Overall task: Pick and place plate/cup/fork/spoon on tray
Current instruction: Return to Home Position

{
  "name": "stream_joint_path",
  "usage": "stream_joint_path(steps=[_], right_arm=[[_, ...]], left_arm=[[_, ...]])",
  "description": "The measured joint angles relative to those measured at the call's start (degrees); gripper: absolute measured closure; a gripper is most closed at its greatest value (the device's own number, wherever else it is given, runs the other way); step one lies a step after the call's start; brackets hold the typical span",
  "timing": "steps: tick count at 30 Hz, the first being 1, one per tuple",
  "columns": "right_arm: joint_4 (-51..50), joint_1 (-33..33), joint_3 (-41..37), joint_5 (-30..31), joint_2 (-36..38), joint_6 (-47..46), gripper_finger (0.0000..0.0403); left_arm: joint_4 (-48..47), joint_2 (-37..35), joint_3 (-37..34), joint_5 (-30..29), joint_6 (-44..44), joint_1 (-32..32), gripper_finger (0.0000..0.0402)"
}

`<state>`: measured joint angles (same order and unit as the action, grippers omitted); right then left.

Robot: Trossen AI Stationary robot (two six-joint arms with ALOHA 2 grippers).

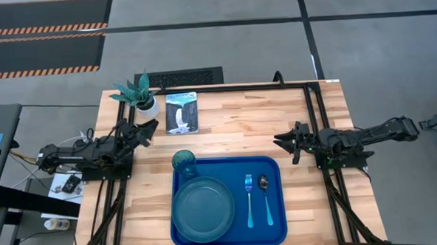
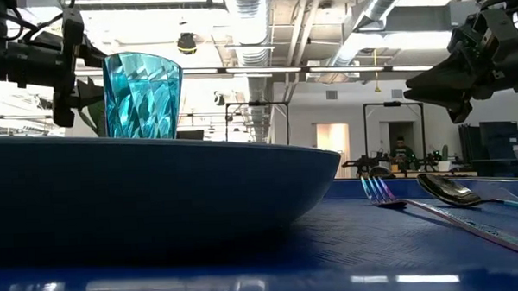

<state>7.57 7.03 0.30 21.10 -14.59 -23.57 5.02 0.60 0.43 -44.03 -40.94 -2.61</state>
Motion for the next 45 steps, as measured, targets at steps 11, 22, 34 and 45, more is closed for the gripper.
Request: stream_joint_path(steps=[11,22,34,45], right_arm=[[-0.52,0.00,-0.02,-0.04,0.00,0.00,0.0265],[-0.54,0.00,-0.04,-0.04,0.00,0.00,0.0264],[-0.54,0.00,-0.04,-0.04,0.00,0.02,0.0264],[-0.55,0.00,-0.04,-0.04,0.00,0.02,0.0264]], left_arm=[[-0.01,0.00,-0.02,0.07,2.80,0.00,0.0187],[0.00,0.00,-0.04,0.07,4.70,0.00,0.0187],[-0.02,0.00,-0.04,0.09,4.72,0.00,0.0187],[0.00,0.00,-0.04,0.09,4.72,0.00,0.0187]])
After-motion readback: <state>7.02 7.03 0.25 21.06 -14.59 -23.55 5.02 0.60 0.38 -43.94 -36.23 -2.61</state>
